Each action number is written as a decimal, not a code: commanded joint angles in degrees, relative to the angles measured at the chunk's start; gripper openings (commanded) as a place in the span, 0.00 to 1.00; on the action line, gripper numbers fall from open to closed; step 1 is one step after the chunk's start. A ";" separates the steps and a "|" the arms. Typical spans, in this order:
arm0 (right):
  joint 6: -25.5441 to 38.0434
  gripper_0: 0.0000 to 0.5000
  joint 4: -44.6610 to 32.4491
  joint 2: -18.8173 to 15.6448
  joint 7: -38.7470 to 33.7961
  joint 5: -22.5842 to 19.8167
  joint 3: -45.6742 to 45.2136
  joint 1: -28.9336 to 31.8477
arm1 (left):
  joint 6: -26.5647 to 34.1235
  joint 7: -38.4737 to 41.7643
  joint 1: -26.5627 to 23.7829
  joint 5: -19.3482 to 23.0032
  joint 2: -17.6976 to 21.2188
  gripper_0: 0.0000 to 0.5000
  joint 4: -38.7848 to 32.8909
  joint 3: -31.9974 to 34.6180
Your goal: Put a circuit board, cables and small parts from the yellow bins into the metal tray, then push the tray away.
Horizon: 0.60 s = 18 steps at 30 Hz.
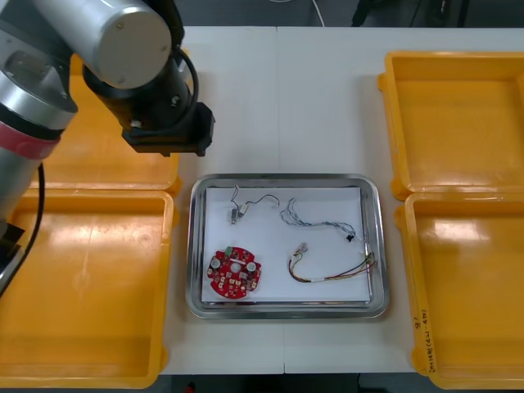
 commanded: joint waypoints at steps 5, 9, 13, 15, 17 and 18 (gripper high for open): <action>0.42 1.00 -3.48 -2.58 -1.72 -0.70 -2.38 0.49 | 0.48 -13.68 -2.66 5.43 9.39 1.00 1.82 7.24; 1.30 1.00 -4.71 -2.58 -1.63 -1.32 -0.71 -1.27 | 0.48 -18.17 -2.31 4.73 11.41 1.00 1.82 9.79; 2.88 1.00 -6.56 -2.58 -1.72 -1.84 2.10 -4.25 | 0.48 -20.89 0.59 5.43 12.90 1.00 0.94 14.18; 3.32 1.00 -7.44 -2.58 -1.72 -2.11 3.51 -5.66 | 0.48 -21.59 2.43 5.43 13.52 1.00 -0.29 15.59; 3.58 1.00 -8.32 -2.58 -1.72 -2.55 5.00 -6.80 | 0.48 -21.77 4.10 5.43 14.31 1.00 -1.96 16.65; 3.58 1.00 -9.02 -2.58 -1.72 -2.81 6.32 -7.95 | 0.48 -21.77 5.51 5.34 14.66 1.00 -3.45 17.44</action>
